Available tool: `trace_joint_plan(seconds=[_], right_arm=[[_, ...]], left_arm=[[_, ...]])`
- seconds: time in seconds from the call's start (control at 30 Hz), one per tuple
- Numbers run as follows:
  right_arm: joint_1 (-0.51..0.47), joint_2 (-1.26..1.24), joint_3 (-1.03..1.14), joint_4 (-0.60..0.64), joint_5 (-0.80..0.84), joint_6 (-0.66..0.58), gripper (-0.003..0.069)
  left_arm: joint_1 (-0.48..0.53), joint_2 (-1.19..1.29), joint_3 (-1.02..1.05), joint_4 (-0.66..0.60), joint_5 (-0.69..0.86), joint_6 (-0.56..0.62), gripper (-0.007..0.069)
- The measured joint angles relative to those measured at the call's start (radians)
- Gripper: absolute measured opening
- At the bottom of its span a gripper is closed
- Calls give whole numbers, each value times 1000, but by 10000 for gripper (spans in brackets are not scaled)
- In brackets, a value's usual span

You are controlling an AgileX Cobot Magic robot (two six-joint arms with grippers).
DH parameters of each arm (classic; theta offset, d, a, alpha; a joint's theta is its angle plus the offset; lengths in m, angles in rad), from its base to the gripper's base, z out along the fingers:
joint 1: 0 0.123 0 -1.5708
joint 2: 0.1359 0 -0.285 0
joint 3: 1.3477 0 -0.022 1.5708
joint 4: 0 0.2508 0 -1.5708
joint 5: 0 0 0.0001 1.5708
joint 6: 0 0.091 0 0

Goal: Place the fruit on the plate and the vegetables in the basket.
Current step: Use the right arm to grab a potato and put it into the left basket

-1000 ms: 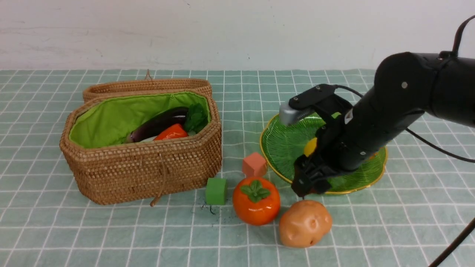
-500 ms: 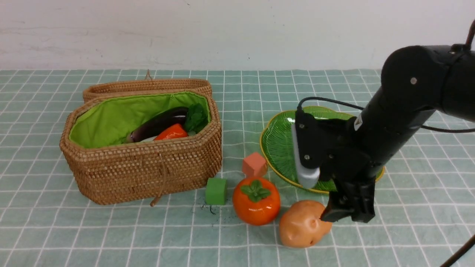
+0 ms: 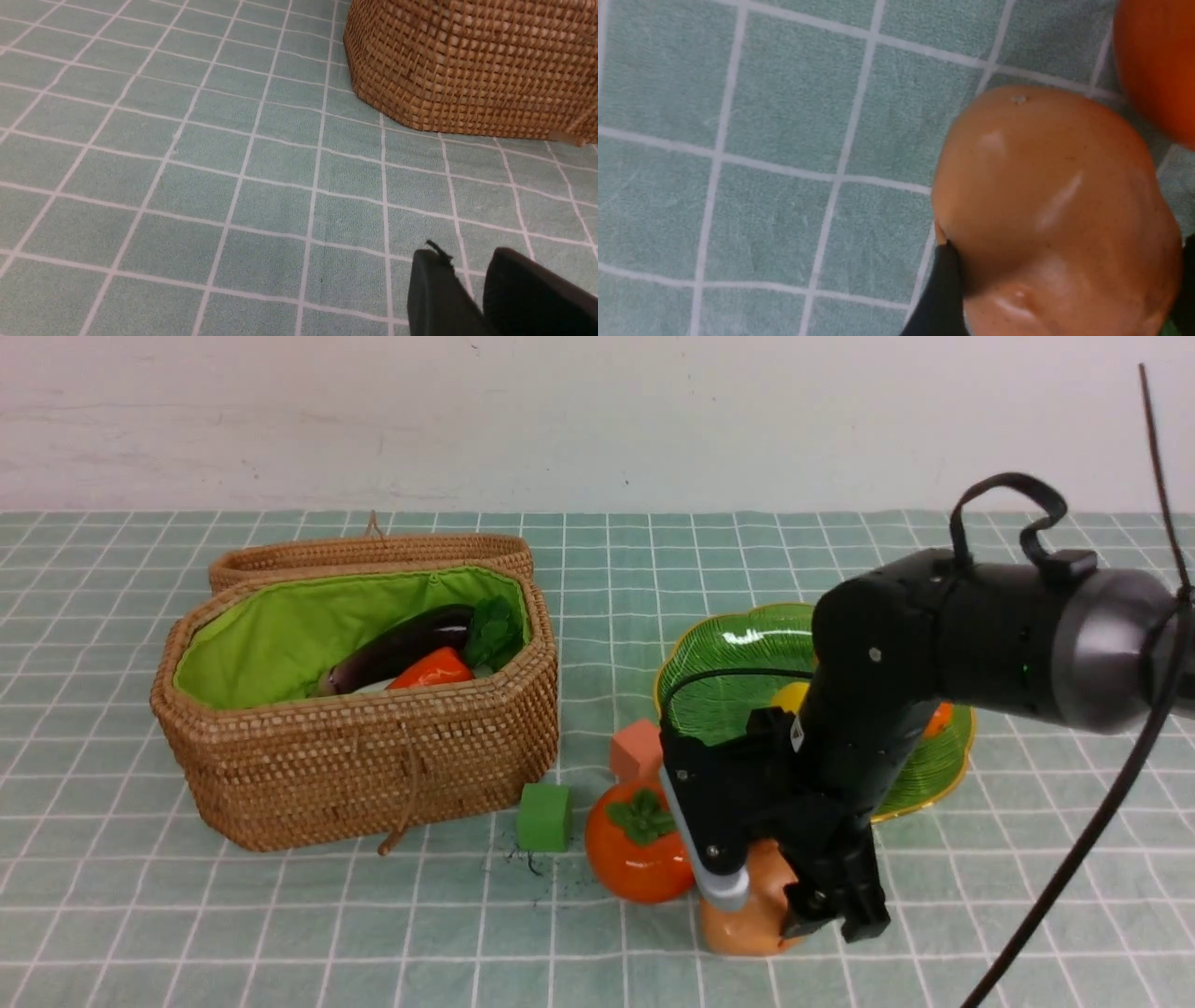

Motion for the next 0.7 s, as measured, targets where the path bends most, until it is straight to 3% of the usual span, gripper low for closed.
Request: trace_joint_plan(seconds=[0.4,0.7], right_arm=[[-1,13,-17,32,30,-5,561],[-4,13,-18,138,110,-5,560]], left_arm=[[0,0,0,0,0,0,173],[0,0,0,0,0,0,184]])
